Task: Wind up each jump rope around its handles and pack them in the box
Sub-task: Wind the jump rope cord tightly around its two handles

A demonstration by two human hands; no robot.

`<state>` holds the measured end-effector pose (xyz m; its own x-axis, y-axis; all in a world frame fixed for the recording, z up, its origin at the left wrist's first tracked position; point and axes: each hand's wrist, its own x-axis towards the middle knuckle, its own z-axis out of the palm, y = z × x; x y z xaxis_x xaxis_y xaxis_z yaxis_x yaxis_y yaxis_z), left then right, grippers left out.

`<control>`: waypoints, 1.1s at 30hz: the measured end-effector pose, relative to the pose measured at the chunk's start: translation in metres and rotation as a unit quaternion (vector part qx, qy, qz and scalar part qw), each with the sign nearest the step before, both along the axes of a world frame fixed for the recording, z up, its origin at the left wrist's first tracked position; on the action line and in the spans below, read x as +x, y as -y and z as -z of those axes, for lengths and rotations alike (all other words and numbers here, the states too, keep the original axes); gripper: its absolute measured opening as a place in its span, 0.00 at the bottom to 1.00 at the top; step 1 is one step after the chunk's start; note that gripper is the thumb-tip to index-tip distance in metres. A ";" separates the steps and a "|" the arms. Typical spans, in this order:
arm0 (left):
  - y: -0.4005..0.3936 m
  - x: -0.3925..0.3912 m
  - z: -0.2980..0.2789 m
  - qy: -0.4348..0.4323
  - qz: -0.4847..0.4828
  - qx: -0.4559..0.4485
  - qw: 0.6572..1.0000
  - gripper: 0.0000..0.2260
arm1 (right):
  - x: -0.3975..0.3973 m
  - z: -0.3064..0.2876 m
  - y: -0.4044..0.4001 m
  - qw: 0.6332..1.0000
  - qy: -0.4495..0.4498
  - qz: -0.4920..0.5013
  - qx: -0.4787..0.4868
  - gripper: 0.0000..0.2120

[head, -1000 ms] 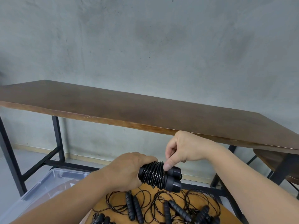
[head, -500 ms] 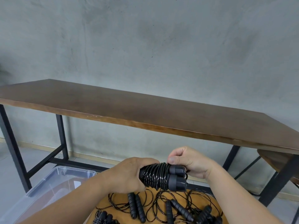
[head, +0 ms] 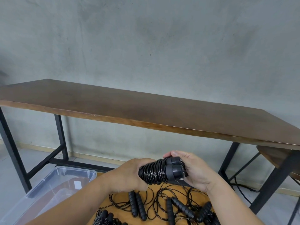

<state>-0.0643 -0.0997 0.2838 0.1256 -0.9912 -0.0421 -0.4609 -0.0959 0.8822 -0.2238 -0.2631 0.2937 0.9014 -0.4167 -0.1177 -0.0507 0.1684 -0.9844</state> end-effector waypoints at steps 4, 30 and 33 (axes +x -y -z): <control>0.003 -0.003 0.003 -0.049 -0.016 -0.008 0.999 0.24 | 0.005 0.004 -0.006 0.999 0.001 0.051 0.007 0.12; 0.026 -0.031 0.014 0.092 -0.247 -0.080 0.961 0.24 | 0.011 0.013 -0.057 0.943 0.085 0.318 -0.036 0.12; 0.025 -0.032 0.015 0.108 -0.255 -0.072 0.958 0.24 | 0.010 0.012 -0.053 0.954 0.100 0.280 -0.021 0.10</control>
<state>-0.0966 -0.1250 0.2689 0.5848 -0.7926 0.1725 -0.5606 -0.2412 0.7921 -0.2140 -0.2103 0.2813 0.5382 -0.8406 0.0604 0.2258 0.0748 -0.9713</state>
